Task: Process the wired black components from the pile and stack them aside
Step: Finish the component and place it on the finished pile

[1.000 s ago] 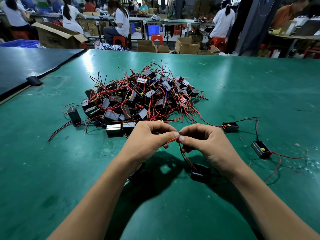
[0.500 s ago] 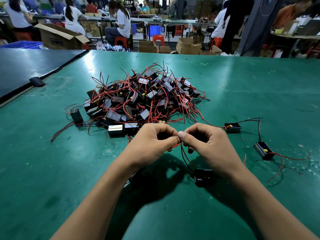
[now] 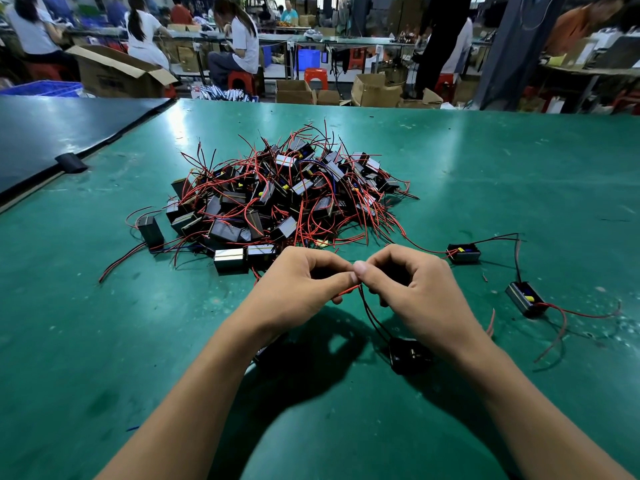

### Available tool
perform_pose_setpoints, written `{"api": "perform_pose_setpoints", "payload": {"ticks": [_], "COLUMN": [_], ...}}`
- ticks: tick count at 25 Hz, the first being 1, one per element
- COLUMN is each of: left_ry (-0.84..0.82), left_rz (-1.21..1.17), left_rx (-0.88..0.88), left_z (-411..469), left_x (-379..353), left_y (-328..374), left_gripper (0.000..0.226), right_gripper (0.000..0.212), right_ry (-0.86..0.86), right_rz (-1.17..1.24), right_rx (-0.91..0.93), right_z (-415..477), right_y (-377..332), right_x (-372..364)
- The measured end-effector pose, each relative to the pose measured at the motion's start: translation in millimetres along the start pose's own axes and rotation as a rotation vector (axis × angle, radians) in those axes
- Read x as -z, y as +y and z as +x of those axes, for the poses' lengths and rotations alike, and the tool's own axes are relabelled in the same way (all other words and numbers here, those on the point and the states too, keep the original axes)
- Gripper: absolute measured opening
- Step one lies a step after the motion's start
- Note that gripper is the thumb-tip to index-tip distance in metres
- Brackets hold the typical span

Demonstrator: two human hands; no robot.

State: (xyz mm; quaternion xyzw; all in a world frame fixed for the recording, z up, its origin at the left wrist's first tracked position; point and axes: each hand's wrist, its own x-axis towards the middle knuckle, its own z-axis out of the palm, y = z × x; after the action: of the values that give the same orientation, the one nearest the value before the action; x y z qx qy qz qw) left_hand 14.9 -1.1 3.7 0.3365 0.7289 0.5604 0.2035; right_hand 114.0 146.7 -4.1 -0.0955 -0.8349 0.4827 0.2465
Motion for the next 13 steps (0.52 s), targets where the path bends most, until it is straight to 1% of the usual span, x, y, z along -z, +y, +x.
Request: {"api": "perform_pose_setpoints", "payload": {"ticks": [5, 9, 11, 13], "left_ry": [-0.010, -0.017, -0.017, -0.014], "left_rz": [0.062, 0.085, 0.079, 0.071], "left_rx": [-0.027, -0.017, -0.014, -0.017], "left_z": [-0.6, 0.0, 0.4, 0.4], "left_x": [0.8, -1.1, -2.4, -1.5], "left_y": [-1.2, -2.4, -1.6, -1.3], "left_gripper": [0.009, 0.006, 0.006, 0.006], "right_gripper": [0.026, 0.031, 0.034, 0.029], "right_ry": [-0.007, -0.059, -0.055, -0.044], "right_rz": [0.006, 0.091, 0.125, 0.124], "right_rx": [-0.021, -0.151, -0.200, -0.170], "right_z": [-0.4, 3.5, 4.6, 3.9], "right_y": [-0.1, 2.3, 4.4, 5.9], "right_x": [0.5, -0.3, -1.7, -3.6]}}
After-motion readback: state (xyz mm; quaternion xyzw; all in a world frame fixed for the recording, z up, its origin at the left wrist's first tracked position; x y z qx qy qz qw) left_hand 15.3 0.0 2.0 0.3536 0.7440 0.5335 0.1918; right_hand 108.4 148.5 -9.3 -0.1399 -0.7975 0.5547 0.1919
